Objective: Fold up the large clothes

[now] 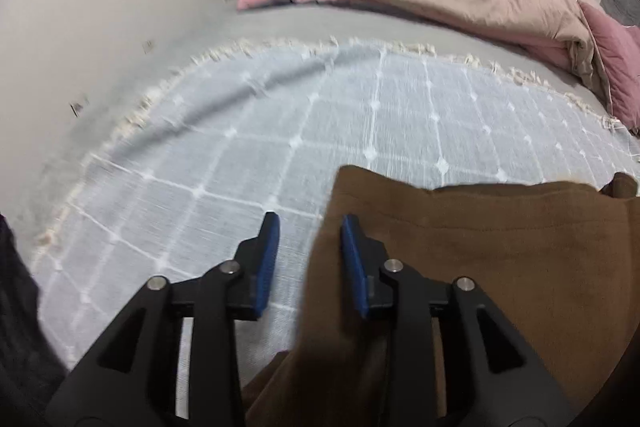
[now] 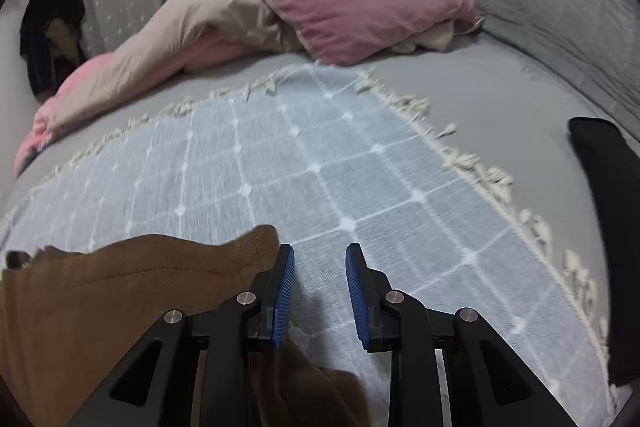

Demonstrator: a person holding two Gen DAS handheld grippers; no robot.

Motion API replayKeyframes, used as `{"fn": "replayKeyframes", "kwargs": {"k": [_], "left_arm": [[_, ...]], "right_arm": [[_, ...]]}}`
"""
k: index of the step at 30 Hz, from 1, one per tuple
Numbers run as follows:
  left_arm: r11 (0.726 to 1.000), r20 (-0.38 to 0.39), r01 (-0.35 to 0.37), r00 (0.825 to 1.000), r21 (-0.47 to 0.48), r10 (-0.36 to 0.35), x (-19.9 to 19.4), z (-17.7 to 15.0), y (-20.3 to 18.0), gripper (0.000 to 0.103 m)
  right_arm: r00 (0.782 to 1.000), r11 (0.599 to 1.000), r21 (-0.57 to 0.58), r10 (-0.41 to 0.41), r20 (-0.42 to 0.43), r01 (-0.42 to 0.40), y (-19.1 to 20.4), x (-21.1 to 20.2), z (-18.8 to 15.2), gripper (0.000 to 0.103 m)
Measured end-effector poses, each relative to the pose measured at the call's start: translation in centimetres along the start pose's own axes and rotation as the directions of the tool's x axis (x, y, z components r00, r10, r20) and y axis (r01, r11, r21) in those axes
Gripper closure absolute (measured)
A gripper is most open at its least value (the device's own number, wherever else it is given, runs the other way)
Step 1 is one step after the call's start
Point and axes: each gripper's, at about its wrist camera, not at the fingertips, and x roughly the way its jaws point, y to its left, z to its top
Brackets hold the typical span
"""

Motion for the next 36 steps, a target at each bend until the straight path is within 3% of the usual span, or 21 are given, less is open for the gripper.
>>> {"fn": "replayKeyframes", "kwargs": {"k": [2,4,6,10,12,14,16,19,21,23,25,30,34,36], "left_arm": [[0.997,0.036,0.073,0.997,-0.017,-0.072,-2.6,-0.2,0.0,0.061],[0.988,0.058,0.154,0.987,-0.033,-0.152,-5.0,-1.2,-0.6,0.046],[0.974,0.064,0.225,0.973,-0.027,-0.223,-6.7,-2.6,-2.1,0.039],[0.945,0.039,0.324,0.945,0.036,-0.325,-6.7,-6.0,-5.5,0.034],[0.95,-0.032,0.307,0.952,0.065,-0.305,-5.0,-8.0,-6.1,0.034],[0.957,-0.072,0.29,0.954,-0.004,-0.289,-3.7,-9.2,-3.7,0.034],[0.957,-0.072,0.282,0.955,-0.063,-0.286,-3.8,-9.4,-0.6,0.044],[0.975,-0.077,0.221,0.972,0.002,-0.221,-5.3,-10.1,1.3,0.045],[0.983,-0.065,0.162,0.985,0.086,-0.157,-6.8,-11.1,1.4,0.045],[0.989,-0.031,0.098,0.995,0.109,-0.095,-8.8,-12.2,1.5,0.043],[0.991,-0.032,0.101,0.995,0.085,-0.099,-9.9,-12.6,2.1,0.021],[0.962,-0.054,0.253,0.964,-0.104,-0.26,-13.0,-14.0,4.8,0.006],[0.928,-0.094,0.305,0.939,-0.215,-0.331,-13.7,-14.5,5.9,0.006],[0.926,-0.097,0.306,0.938,-0.223,-0.333,-14.5,-14.8,6.3,0.006]], "right_arm": [[0.999,0.999,-0.01,0.031,0.027,-0.031,0.4,-2.1,-0.1,0.067],[0.996,0.997,-0.061,0.061,0.064,-0.057,2.3,-4.7,-1.1,0.054],[0.991,0.989,-0.115,0.104,0.081,-0.095,4.9,-6.7,-2.5,0.042],[0.973,0.952,-0.211,0.229,0.001,-0.224,11.5,-8.5,-6.7,0.035],[0.959,0.928,-0.241,0.271,-0.089,-0.285,13.9,-8.1,-9.6,0.035],[0.97,0.925,-0.291,0.223,-0.102,-0.243,14.0,-7.7,-11.4,0.035],[0.976,0.946,-0.241,0.199,-0.087,-0.215,11.4,-7.9,-11.9,0.035],[0.989,0.982,-0.136,0.118,-0.092,-0.13,6.2,-8.3,-12.6,0.035],[0.991,0.988,-0.1,0.107,-0.077,-0.115,4.0,-9.3,-13.5,0.035],[0.997,0.988,-0.141,0.051,-0.058,-0.059,3.7,-10.7,-14.1,0.035],[0.999,0.983,-0.186,-0.008,-0.034,0.001,4.0,-12.2,-14.6,0.035],[0.998,0.983,-0.172,0.056,-0.002,-0.056,4.9,-16.3,-15.4,0.032],[0.994,0.982,-0.167,0.101,0.04,-0.093,6.2,-19.7,-15.8,0.028],[0.992,0.981,-0.153,0.122,0.031,-0.116,7.3,-20.7,-16.0,0.027]]}}
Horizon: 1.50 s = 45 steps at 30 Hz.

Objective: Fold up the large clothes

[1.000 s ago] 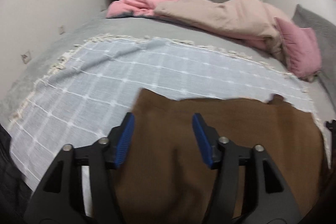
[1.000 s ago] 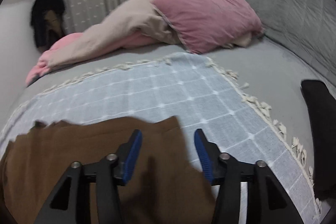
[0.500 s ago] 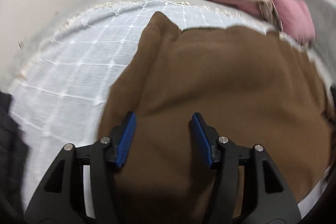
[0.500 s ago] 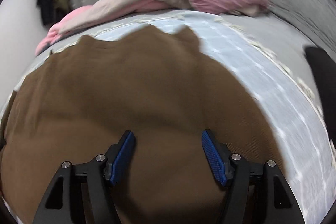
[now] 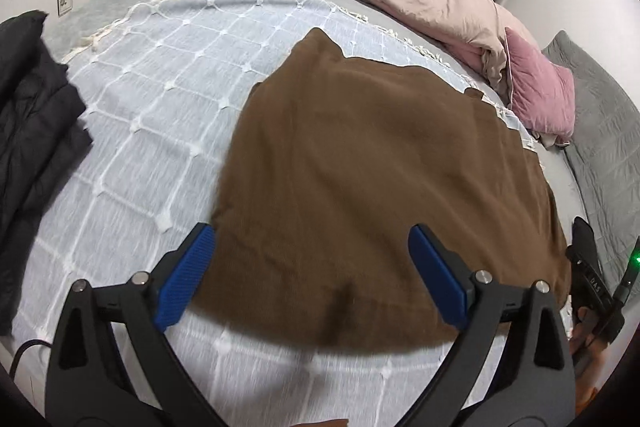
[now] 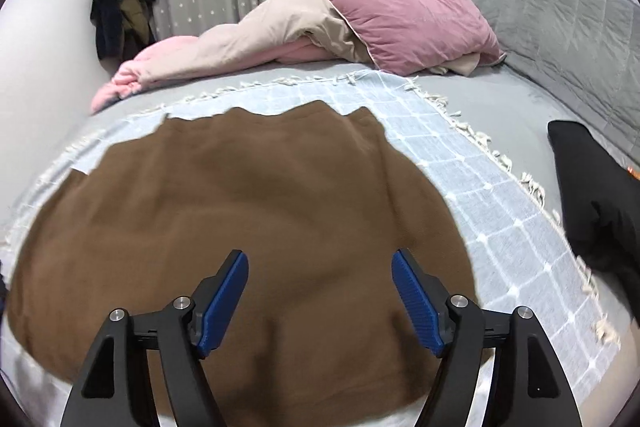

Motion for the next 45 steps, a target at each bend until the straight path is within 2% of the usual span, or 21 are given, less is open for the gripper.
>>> {"fn": "replayKeyframes", "kwargs": {"k": [4,6,11,14,17,21,25,30,35,37,39,43,45], "left_arm": [[0.999,0.005,-0.039,0.999,0.017,0.039,-1.4,-1.1,0.5,0.006],[0.999,-0.024,-0.036,0.999,-0.021,0.036,-1.3,-1.5,1.4,0.006],[0.982,-0.147,0.031,0.987,-0.189,-0.06,0.9,-2.7,4.3,0.006],[0.961,-0.185,0.05,0.977,-0.27,-0.103,2.6,-3.6,5.1,0.006],[0.941,-0.214,0.064,0.967,-0.332,-0.141,4.3,-4.3,5.3,0.006],[0.929,-0.133,0.079,0.982,-0.361,-0.134,4.5,-4.4,4.9,0.006],[0.909,-0.062,0.095,0.989,-0.405,-0.131,5.1,-4.6,4.3,0.006],[0.891,0.015,0.084,0.996,-0.446,-0.086,5.7,-3.9,3.7,0.008],[0.867,0.074,0.061,0.997,-0.495,-0.027,6.3,-3.1,4.2,0.033],[0.868,0.086,0.066,0.996,-0.493,-0.027,6.5,-2.5,4.3,0.052],[0.865,0.117,0.105,0.992,-0.49,-0.054,6.0,-2.1,4.1,0.062],[0.895,0.228,0.146,0.972,-0.421,-0.051,3.4,-1.1,2.6,0.069],[0.929,0.315,0.168,0.947,-0.33,-0.059,1.4,-0.4,0.7,0.07]], "right_arm": [[0.993,0.994,-0.015,0.111,-0.047,-0.112,2.5,-1.4,-0.7,0.026],[0.989,0.989,-0.044,0.137,-0.065,-0.14,3.8,-1.7,-1.1,0.026],[0.989,0.977,-0.165,0.128,-0.071,-0.138,6.8,-1.9,-2.2,0.026],[0.991,0.969,-0.216,0.103,-0.08,-0.118,8.0,-1.4,-3.0,0.026],[0.99,0.968,-0.218,0.109,-0.094,-0.127,8.2,-1.0,-3.2,0.026],[0.985,0.968,-0.203,0.127,-0.117,-0.149,8.4,-0.5,-3.4,0.026],[0.985,0.966,-0.22,0.107,-0.134,-0.134,8.8,0.0,-3.6,0.026],[0.984,0.966,-0.218,0.106,-0.146,-0.137,9.1,0.4,-3.7,0.026],[0.981,0.969,-0.197,0.119,-0.15,-0.148,9.6,0.6,-3.6,0.026],[0.98,0.972,-0.182,0.124,-0.155,-0.151,9.6,0.8,-3.4,0.026],[0.979,0.975,-0.156,0.133,-0.152,-0.157,9.5,1.0,-3.2,0.026],[0.972,0.981,-0.082,0.161,-0.174,-0.177,9.2,2.1,-2.7,0.026],[0.959,0.977,-0.044,0.196,-0.203,-0.209,9.1,2.7,-2.6,0.026]]}}
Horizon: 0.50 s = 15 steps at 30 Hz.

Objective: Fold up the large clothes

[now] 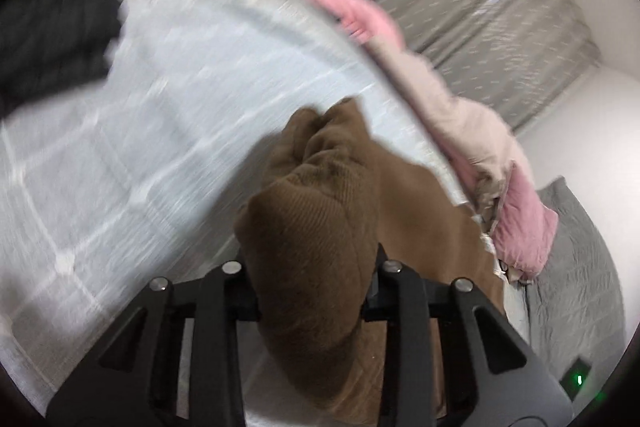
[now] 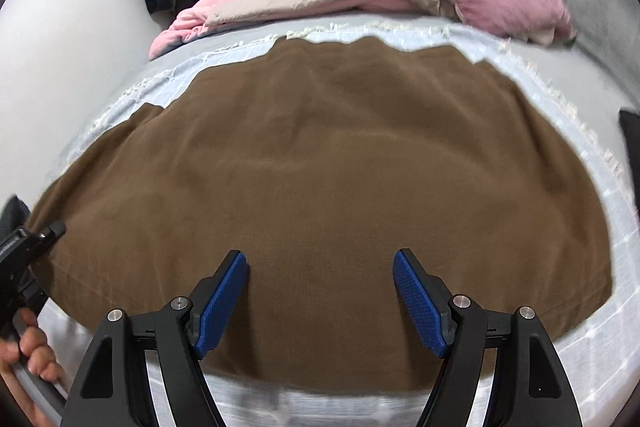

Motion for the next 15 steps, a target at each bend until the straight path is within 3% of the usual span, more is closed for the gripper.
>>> {"fn": "replayKeyframes", "kwargs": {"k": [3,7,9,13,14,15], "left_arm": [[0.986,0.083,0.056,0.994,0.156,-0.07,-1.8,0.2,-3.5,0.071],[0.931,0.125,0.13,0.975,0.341,-0.182,-3.7,0.0,-8.4,0.072],[0.882,0.102,0.189,0.961,0.432,-0.255,-4.2,-0.7,-11.8,0.072],[0.762,-0.025,0.33,0.924,0.557,-0.381,-4.0,-3.1,-18.3,0.072],[0.714,-0.07,0.367,0.91,0.596,-0.409,-3.7,-4.5,-20.3,0.072],[0.684,-0.098,0.388,0.901,0.618,-0.422,-3.5,-5.4,-21.5,0.072]], "right_arm": [[0.999,0.999,0.024,0.04,-0.021,-0.039,-0.4,0.1,0.6,0.026],[0.999,0.998,0.048,0.029,0.025,-0.03,-2.2,-1.2,1.8,0.026],[0.999,0.997,0.079,0.015,0.051,-0.019,-3.9,-1.9,2.4,0.026],[0.997,0.987,0.159,0.016,0.075,-0.028,-8.1,-2.8,3.2,0.026],[0.996,0.983,0.183,0.017,0.089,-0.033,-9.5,-3.3,3.5,0.026],[0.995,0.979,0.201,0.012,0.1,-0.032,-10.6,-3.7,3.6,0.026]]}}
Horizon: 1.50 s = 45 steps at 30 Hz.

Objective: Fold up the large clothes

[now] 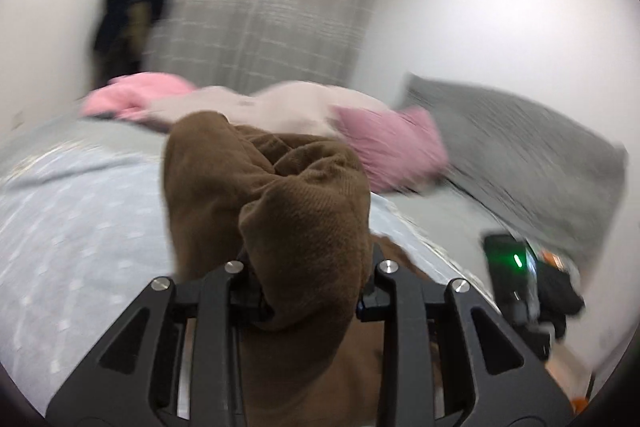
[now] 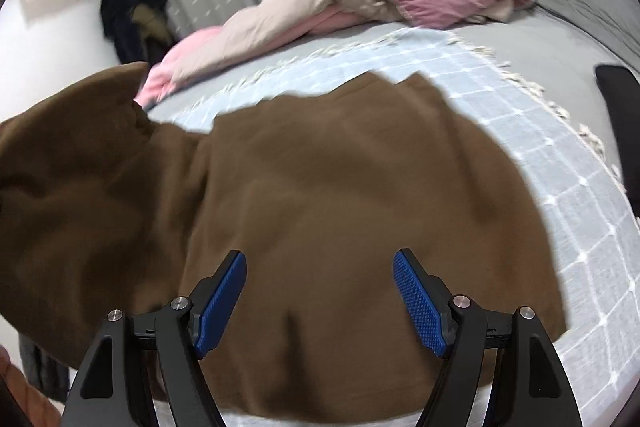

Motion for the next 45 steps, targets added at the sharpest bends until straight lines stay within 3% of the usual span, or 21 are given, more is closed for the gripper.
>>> {"fn": "replayKeyframes", "kwargs": {"k": [2,4,7,10,11,13,16,20,23,25,27,29,31,34,36,38,40,41,42,43,45], "left_arm": [[0.993,-0.043,0.077,0.996,0.086,-0.073,1.8,-0.9,-3.2,0.072],[0.975,-0.12,0.164,0.982,0.148,-0.147,4.1,-2.6,-5.9,0.072],[0.954,-0.276,0.267,0.935,0.137,-0.222,7.6,-5.9,-7.6,0.072],[0.943,-0.436,0.319,0.865,0.096,-0.248,11.2,-10.8,-7.5,0.07],[0.939,-0.454,0.329,0.855,0.102,-0.25,11.7,-12.0,-7.3,0.07],[0.924,-0.453,0.35,0.856,0.153,-0.249,11.4,-13.1,-7.6,0.069],[0.906,-0.464,0.368,0.853,0.21,-0.239,10.3,-12.5,-8.3,0.06],[0.878,-0.503,0.442,0.81,0.186,-0.301,7.7,-10.0,-8.0,0.041],[0.871,-0.505,0.465,0.796,0.156,-0.334,5.2,-8.1,-6.6,0.03],[0.882,-0.482,0.448,0.81,0.143,-0.333,3.9,-7.7,-6.0,0.02],[0.911,-0.434,0.387,0.852,0.143,-0.293,2.4,-6.6,-3.7,0.019],[0.942,-0.39,0.305,0.891,0.139,-0.232,1.6,-6.1,-1.3,0.018],[0.97,-0.377,0.217,0.912,0.109,-0.161,1.9,-6.4,1.2,0.018],[0.994,-0.394,0.107,0.915,0.03,-0.086,3.3,-6.6,4.4,0.018],[0.996,-0.386,0.078,0.919,-0.031,-0.084,3.5,-6.7,6.0,0.018],[0.992,-0.386,0.061,0.917,-0.108,-0.099,3.8,-7.0,7.2,0.018],[0.991,-0.378,0.043,0.922,-0.126,-0.089,4.2,-7.2,7.4,0.018],[0.993,-0.373,0.033,0.925,-0.116,-0.074,4.0,-7.3,7.4,0.018],[0.994,-0.369,0.03,0.927,-0.105,-0.067,3.9,-7.1,7.3,0.018],[0.996,-0.354,0.031,0.933,-0.086,-0.059,3.7,-6.8,6.8,0.018],[0.994,-0.306,0.064,0.948,-0.084,-0.087,3.3,-5.8,5.9,0.018]], "right_arm": [[0.999,0.999,0.047,-0.021,0.032,0.02,-2.5,-1.1,0.7,0.026],[0.998,0.994,0.099,-0.044,0.054,0.039,-4.9,-1.9,1.1,0.026],[0.997,0.972,0.232,-0.042,0.061,0.026,-9.4,-3.0,1.2,0.026],[0.997,0.953,0.304,-0.009,0.072,-0.014,-12.2,-3.9,1.1,0.026],[0.997,0.949,0.315,-0.007,0.076,-0.017,-12.7,-4.1,1.0,0.026],[0.996,0.939,0.341,0.018,0.09,-0.048,-13.6,-4.6,0.9,0.026],[0.981,0.907,0.374,0.167,0.1,-0.193,-14.0,-4.4,0.8,0.026],[0.941,0.877,0.346,0.332,0.065,-0.333,-12.1,-2.8,1.2,0.026],[0.923,0.878,0.303,0.385,0.012,-0.37,-10.3,-1.5,1.5,0.026],[0.927,0.887,0.305,0.373,-0.03,-0.347,-9.6,-0.4,1.5,0.025],[0.922,0.876,0.339,0.384,-0.055,-0.344,-9.6,0.7,1.2,0.022],[0.894,0.833,0.402,0.442,-0.072,-0.38,-9.7,1.8,0.8,0.021],[0.87,0.801,0.433,0.488,-0.074,-0.413,-9.3,2.3,0.7,0.019],[0.889,0.839,0.383,0.45,-0.089,-0.387,-7.8,2.4,0.7,0.013],[0.903,0.873,0.336,0.412,-0.118,-0.354,-6.4,2.6,0.7,0.012],[0.903,0.882,0.301,0.412,-0.123,-0.362,-5.2,2.9,0.6,0.012],[0.902,0.894,0.233,0.417,-0.112,-0.384,-3.6,2.6,0.8,0.025],[0.906,0.902,0.204,0.408,-0.109,-0.382,-2.7,2.7,1.0,0.058],[0.921,0.919,0.165,0.377,-0.099,-0.358,-1.8,2.3,1.3,0.072],[0.927,0.921,0.154,0.37,-0.066,-0.357,-1.2,1.4,1.7,0.075],[0.913,0.9,0.161,0.407,0.02,-0.404,-0.9,-1.2,2.9,0.083]]}}
